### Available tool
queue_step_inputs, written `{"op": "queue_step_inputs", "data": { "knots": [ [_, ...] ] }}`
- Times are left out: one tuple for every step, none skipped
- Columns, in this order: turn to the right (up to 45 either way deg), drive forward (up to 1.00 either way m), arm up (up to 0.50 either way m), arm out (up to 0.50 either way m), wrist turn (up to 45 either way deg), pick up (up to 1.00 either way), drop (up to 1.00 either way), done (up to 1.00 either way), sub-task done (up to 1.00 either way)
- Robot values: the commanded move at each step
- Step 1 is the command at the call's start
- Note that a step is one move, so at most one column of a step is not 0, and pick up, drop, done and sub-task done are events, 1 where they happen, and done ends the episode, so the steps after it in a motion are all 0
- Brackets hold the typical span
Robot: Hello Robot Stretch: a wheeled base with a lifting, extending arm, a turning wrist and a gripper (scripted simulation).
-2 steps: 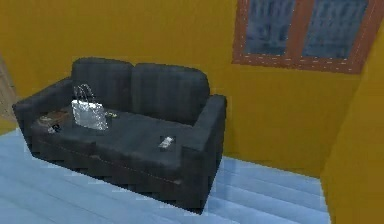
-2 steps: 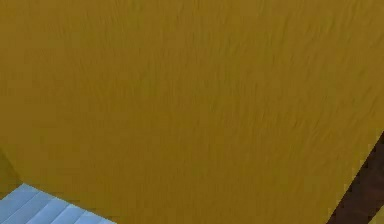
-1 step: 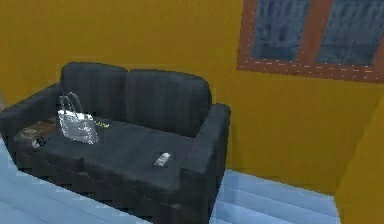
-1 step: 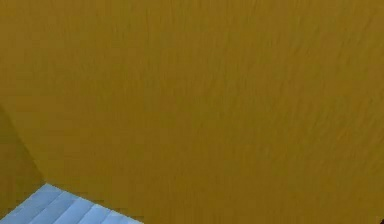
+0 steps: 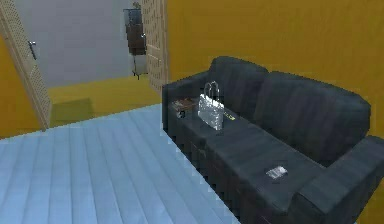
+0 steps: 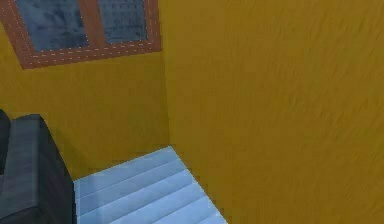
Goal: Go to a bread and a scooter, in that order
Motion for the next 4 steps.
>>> {"op": "queue_step_inputs", "data": {
  "knots": [
    [0.0,0.50,0.00,0.00,0.0,0.00,0.00,0.00,0.00],
    [-21.0,0.00,0.00,0.00,0.0,0.00,0.00,0.00,0.00],
    [0.0,0.30,0.00,0.00,0.0,0.00,0.00,0.00,0.00],
    [-45.0,0.00,0.00,0.00,0.0,0.00,0.00,0.00,0.00]
  ]
}}
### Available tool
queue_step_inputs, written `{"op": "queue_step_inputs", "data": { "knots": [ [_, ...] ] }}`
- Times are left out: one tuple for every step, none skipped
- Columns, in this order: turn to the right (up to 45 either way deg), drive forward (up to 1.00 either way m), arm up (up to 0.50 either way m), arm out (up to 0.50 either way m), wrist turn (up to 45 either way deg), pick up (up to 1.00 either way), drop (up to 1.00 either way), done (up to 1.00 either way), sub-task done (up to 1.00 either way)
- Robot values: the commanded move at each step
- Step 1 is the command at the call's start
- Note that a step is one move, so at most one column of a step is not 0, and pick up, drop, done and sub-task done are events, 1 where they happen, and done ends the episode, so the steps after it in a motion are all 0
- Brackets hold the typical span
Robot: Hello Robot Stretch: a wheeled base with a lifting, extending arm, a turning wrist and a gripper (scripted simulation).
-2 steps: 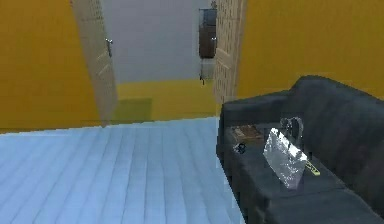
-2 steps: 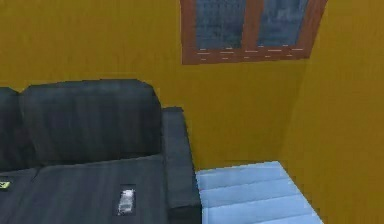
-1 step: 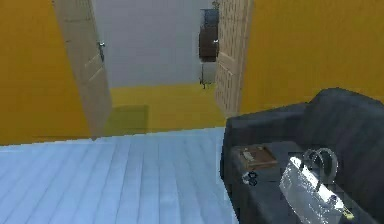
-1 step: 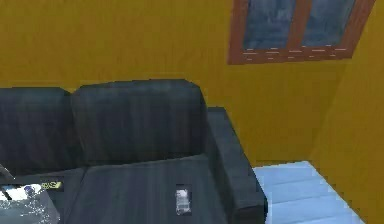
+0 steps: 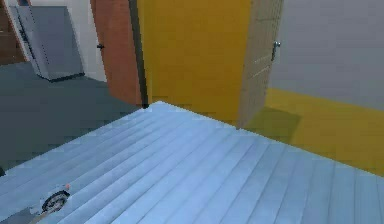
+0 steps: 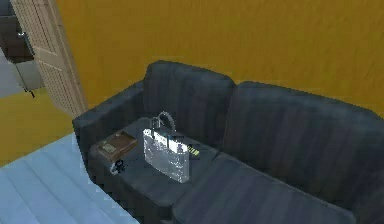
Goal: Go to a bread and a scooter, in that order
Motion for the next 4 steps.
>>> {"op": "queue_step_inputs", "data": {
  "knots": [
    [-15.0,0.00,0.00,0.00,0.0,0.00,0.00,0.00,0.00],
    [0.0,1.00,0.00,0.00,0.0,0.00,0.00,0.00,0.00],
    [-6.0,0.00,0.00,0.00,0.0,0.00,0.00,0.00,0.00],
    [0.0,0.50,0.00,0.00,0.0,0.00,0.00,0.00,0.00]
  ]
}}
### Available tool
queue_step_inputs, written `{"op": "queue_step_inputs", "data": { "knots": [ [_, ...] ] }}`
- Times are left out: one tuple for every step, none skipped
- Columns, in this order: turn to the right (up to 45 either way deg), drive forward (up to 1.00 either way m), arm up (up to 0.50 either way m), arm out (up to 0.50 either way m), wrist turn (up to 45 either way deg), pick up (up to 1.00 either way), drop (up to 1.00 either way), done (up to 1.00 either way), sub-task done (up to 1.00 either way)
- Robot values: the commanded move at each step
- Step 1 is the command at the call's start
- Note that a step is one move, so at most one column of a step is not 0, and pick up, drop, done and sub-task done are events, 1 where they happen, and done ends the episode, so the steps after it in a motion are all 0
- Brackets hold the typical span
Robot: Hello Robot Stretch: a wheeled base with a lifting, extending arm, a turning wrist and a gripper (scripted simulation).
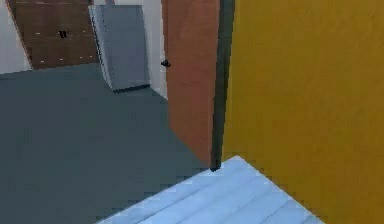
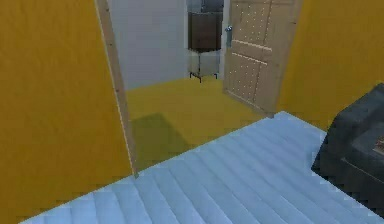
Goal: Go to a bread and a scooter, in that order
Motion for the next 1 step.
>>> {"op": "queue_step_inputs", "data": {
  "knots": [
    [-30.0,0.00,0.00,0.00,0.0,0.00,0.00,0.00,0.00]
  ]
}}
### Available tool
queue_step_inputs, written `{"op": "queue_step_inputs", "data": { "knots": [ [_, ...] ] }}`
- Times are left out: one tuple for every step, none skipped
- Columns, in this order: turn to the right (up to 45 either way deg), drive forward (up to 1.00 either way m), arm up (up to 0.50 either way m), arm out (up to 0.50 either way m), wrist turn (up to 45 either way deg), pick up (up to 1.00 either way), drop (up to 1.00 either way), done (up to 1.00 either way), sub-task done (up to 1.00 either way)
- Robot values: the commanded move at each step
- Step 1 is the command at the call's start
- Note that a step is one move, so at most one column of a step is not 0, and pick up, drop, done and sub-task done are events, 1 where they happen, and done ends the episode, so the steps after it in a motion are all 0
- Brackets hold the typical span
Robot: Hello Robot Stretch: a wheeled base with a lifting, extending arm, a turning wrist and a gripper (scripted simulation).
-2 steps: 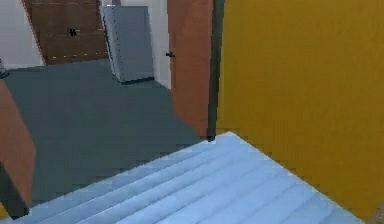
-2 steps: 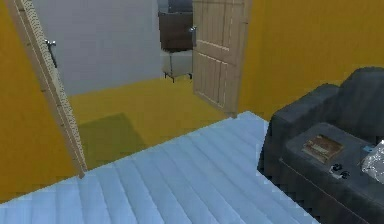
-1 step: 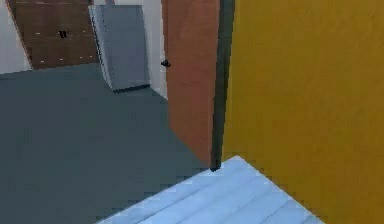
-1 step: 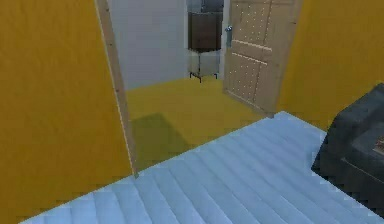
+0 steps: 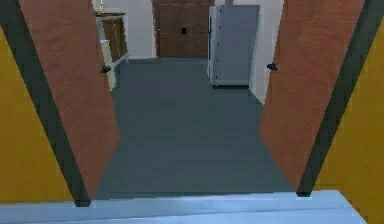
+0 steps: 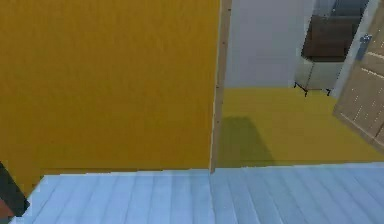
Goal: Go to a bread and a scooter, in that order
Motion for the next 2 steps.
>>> {"op": "queue_step_inputs", "data": {
  "knots": [
    [0.0,0.85,0.00,0.00,0.0,0.00,0.00,0.00,0.00],
    [-9.0,0.00,0.00,0.00,0.0,0.00,0.00,0.00,0.00]
  ]
}}
